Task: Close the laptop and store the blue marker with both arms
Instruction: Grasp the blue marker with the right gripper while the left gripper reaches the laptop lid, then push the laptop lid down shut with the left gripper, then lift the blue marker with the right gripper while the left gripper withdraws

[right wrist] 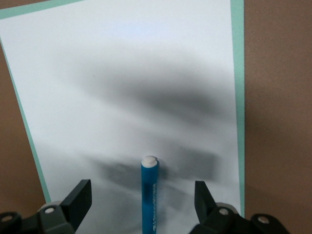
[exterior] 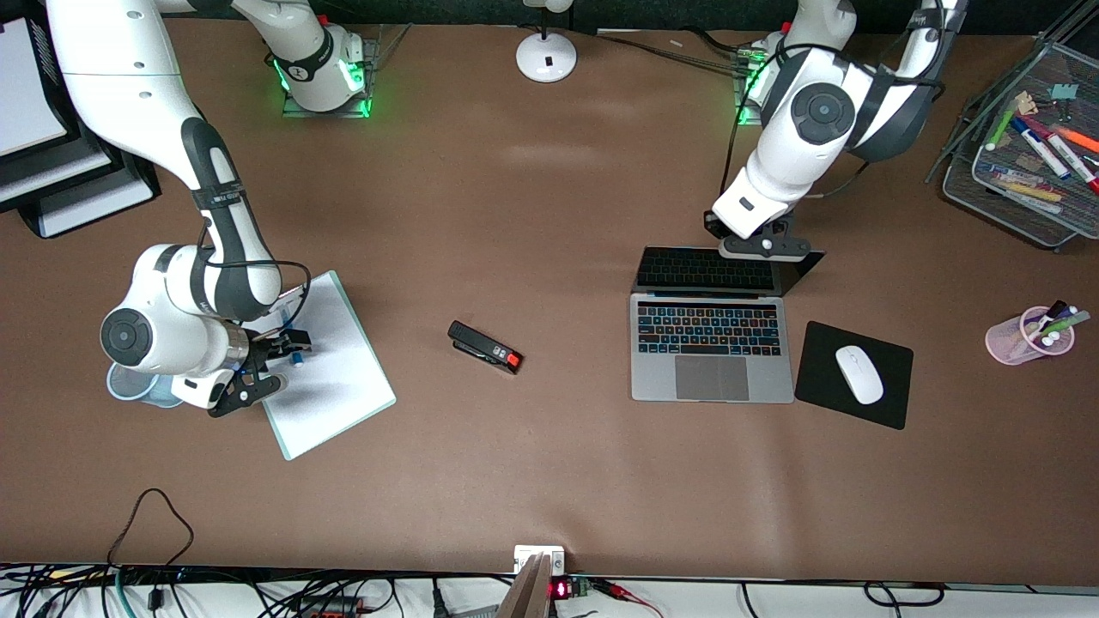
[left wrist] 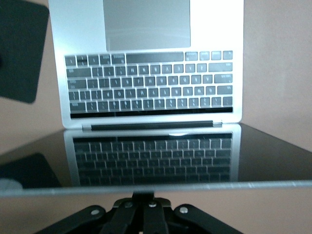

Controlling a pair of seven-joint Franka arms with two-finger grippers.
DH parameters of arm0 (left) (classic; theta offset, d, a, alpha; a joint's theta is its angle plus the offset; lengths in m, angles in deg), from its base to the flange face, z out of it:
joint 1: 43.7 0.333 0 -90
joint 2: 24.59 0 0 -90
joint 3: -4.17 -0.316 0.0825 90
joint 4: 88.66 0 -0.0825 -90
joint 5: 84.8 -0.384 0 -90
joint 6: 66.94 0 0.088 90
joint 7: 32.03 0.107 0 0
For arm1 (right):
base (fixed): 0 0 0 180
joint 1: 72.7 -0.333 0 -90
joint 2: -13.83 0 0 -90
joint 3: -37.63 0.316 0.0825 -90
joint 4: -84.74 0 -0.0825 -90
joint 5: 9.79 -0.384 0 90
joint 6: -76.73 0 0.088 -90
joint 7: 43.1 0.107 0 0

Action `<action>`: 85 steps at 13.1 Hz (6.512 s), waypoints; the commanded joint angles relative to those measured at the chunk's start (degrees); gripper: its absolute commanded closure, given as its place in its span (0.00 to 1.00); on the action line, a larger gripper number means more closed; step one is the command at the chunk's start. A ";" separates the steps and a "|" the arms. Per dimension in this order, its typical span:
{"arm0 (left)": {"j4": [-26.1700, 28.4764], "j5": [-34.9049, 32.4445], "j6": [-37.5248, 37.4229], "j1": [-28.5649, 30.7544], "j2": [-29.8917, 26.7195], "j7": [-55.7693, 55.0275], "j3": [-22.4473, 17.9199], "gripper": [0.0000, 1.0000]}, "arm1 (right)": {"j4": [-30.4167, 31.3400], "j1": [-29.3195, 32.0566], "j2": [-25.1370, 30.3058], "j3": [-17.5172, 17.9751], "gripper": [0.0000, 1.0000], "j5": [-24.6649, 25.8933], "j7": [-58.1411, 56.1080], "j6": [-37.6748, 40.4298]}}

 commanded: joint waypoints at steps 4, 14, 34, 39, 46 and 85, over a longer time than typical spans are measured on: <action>-0.97 -7.66 12.78 3.12 4.84 0.56 0.08 1.00 | 0.52 -0.57 -0.79 0.01 0.30 -0.13 -2.25 -1.50; -7.55 -15.84 28.01 5.85 18.82 0.48 -0.44 1.00 | 0.60 -0.49 -1.93 -0.17 0.49 2.77 -2.60 -2.73; -17.58 -27.18 31.61 5.50 36.41 0.48 -3.70 1.00 | 0.43 -0.57 -2.10 -0.08 0.73 2.86 -2.34 -2.20; -17.58 -27.18 31.35 5.85 34.75 0.12 -3.61 0.84 | 0.43 -0.57 -2.28 -0.08 0.72 2.77 -2.34 -2.20; -17.76 -27.09 14.33 5.58 23.42 1.53 -1.51 0.84 | 0.25 -0.49 -2.28 -0.08 0.80 2.78 -2.25 -2.20; -28.75 -2.31 -33.42 -0.66 -6.04 20.34 -21.89 0.00 | -20.40 15.58 12.58 -3.16 1.00 -21.36 -66.10 19.07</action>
